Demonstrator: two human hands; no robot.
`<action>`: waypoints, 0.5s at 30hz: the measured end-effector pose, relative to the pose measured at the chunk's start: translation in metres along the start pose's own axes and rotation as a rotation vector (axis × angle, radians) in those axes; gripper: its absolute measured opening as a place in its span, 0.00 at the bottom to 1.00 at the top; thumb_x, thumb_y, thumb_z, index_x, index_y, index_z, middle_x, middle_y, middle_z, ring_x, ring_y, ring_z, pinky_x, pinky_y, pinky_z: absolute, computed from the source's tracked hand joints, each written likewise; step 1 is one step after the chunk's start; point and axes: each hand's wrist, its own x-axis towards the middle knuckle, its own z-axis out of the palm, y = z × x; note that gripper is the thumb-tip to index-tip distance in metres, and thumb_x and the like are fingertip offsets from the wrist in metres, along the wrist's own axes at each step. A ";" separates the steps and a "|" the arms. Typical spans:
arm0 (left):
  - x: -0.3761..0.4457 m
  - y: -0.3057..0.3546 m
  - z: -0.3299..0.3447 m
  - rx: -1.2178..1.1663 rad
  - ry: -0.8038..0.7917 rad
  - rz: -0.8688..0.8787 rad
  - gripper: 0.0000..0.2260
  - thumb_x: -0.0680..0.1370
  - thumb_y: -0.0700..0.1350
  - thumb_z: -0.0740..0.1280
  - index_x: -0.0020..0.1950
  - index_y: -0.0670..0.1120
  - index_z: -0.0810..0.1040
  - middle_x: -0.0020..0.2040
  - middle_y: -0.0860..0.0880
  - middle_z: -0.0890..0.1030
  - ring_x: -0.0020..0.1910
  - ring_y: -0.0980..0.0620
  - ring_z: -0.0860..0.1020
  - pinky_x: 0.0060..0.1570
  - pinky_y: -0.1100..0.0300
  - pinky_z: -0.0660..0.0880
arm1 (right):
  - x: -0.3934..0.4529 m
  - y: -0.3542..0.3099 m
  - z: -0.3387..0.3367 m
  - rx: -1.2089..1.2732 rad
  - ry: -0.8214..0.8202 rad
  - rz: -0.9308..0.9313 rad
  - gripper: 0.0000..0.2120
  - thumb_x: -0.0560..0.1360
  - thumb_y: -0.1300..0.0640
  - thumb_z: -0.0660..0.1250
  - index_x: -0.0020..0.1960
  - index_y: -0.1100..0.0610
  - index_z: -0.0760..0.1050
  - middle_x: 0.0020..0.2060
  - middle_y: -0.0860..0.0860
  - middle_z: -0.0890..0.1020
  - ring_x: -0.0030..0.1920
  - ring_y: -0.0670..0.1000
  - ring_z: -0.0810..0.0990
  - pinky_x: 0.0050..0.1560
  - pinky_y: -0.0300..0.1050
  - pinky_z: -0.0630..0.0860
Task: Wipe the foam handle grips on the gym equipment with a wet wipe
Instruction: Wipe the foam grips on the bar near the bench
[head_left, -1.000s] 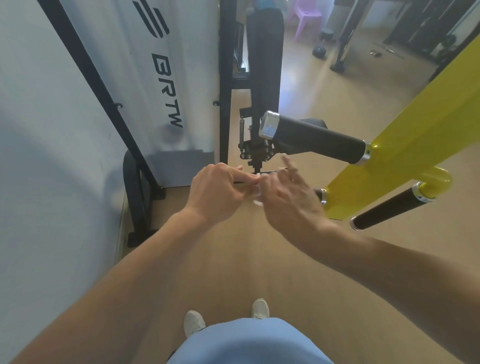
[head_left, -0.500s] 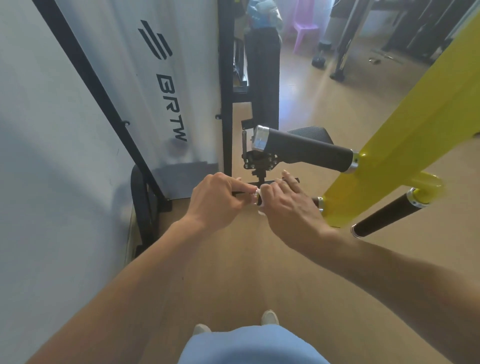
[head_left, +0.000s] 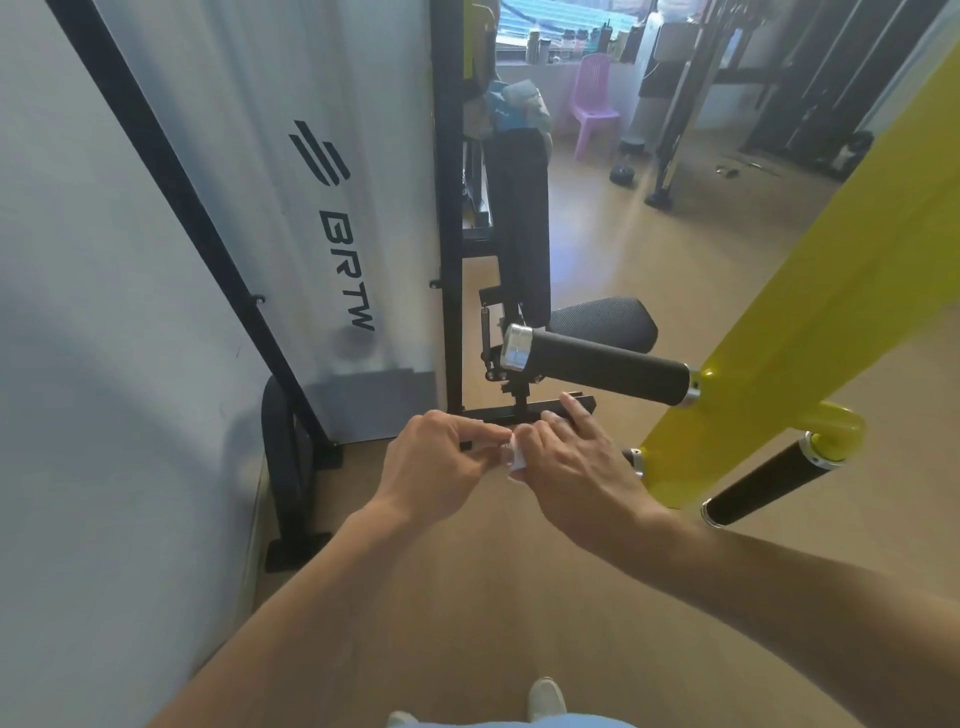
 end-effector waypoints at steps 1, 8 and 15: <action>-0.001 0.000 -0.001 0.000 0.016 -0.013 0.09 0.73 0.55 0.75 0.52 0.65 0.84 0.48 0.60 0.87 0.49 0.58 0.84 0.51 0.49 0.82 | -0.005 0.004 -0.007 -0.078 -0.052 0.033 0.11 0.78 0.61 0.57 0.58 0.61 0.73 0.51 0.59 0.82 0.58 0.63 0.78 0.77 0.63 0.54; -0.004 0.001 0.002 -0.026 0.048 -0.028 0.08 0.73 0.54 0.75 0.52 0.62 0.85 0.46 0.58 0.87 0.46 0.54 0.85 0.50 0.47 0.83 | -0.013 0.003 -0.027 -0.316 -0.255 0.126 0.15 0.83 0.55 0.49 0.62 0.60 0.70 0.54 0.59 0.81 0.60 0.61 0.77 0.78 0.62 0.48; -0.001 -0.001 -0.001 0.003 0.036 -0.019 0.09 0.73 0.57 0.73 0.50 0.71 0.81 0.45 0.59 0.87 0.44 0.53 0.85 0.49 0.47 0.83 | -0.006 0.004 -0.013 -0.073 -0.104 0.068 0.11 0.80 0.61 0.55 0.59 0.60 0.71 0.53 0.59 0.81 0.64 0.63 0.76 0.78 0.62 0.47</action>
